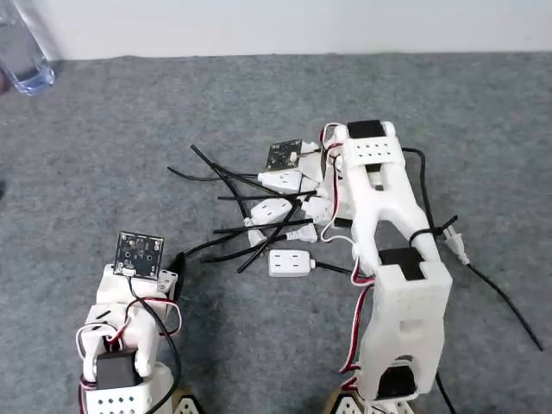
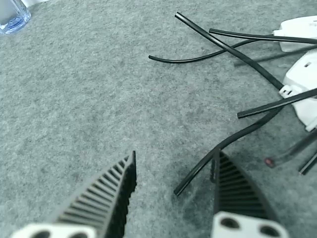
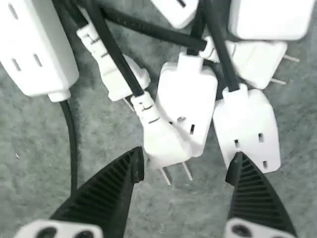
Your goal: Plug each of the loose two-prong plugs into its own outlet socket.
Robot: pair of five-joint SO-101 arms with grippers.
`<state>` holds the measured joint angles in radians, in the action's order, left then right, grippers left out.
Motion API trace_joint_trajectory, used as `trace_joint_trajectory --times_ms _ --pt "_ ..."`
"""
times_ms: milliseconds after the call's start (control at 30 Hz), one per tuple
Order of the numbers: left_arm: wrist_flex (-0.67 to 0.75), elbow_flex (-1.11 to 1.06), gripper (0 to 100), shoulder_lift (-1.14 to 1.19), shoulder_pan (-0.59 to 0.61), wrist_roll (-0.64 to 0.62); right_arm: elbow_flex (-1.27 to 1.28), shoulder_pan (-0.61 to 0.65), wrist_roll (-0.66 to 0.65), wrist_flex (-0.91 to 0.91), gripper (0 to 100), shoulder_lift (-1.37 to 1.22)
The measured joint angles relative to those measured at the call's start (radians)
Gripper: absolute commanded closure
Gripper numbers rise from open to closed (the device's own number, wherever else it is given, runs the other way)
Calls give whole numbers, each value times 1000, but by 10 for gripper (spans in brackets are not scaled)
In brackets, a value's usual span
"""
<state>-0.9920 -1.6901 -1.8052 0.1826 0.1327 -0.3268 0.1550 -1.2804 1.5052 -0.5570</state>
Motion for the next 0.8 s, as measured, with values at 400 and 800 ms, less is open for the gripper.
trace_joint_trajectory --times_ms 400,800 --pt "0 0 761 0 0 0 -55 -2 -48 8 753 -61" --pt "0 0 761 0 0 0 -58 -3 -54 8 988 -83"
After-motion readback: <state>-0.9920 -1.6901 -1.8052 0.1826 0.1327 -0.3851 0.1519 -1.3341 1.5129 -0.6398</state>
